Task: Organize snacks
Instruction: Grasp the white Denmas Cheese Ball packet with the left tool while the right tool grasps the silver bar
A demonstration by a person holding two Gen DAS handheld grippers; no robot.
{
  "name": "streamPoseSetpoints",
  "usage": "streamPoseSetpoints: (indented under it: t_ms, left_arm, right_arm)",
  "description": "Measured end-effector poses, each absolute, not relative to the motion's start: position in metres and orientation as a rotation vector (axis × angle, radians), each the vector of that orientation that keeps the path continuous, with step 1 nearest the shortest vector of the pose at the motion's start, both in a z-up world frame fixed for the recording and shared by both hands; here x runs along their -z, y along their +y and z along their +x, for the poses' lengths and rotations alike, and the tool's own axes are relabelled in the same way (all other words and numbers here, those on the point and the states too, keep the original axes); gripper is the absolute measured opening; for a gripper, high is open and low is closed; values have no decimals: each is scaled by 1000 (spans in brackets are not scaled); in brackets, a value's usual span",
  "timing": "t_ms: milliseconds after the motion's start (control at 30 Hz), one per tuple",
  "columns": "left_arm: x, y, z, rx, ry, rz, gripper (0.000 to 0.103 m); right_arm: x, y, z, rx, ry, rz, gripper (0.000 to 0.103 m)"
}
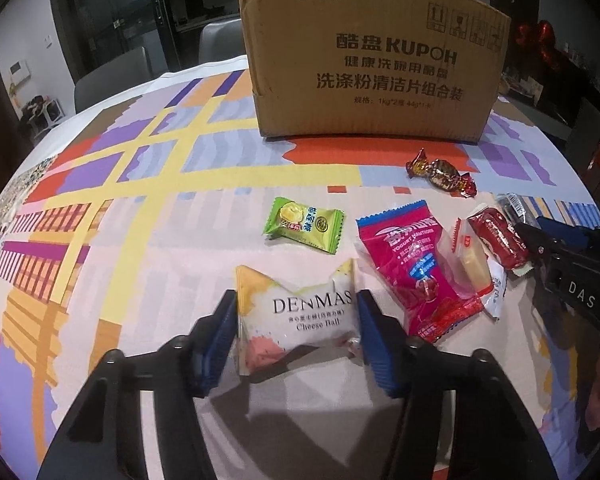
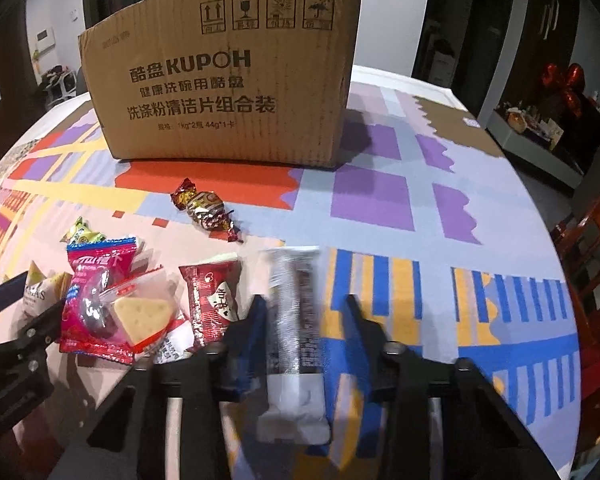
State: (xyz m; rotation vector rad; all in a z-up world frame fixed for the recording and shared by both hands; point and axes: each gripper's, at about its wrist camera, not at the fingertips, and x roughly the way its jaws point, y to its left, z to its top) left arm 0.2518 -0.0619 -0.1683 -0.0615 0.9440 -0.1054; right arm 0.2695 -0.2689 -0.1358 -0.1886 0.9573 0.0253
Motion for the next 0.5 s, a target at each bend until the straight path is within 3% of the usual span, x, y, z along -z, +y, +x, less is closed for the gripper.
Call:
streamPoseSetpoints:
  t_ms: [133,500]
  left_arm:
    - [167,-62,252,110,942,-62,48]
    - [158,-63,249,116,923,-58,44]
  right_arm:
    - [136,-267,268,-40,953,-183,21]
    - [127,-267,264,-34,934,-171,20]
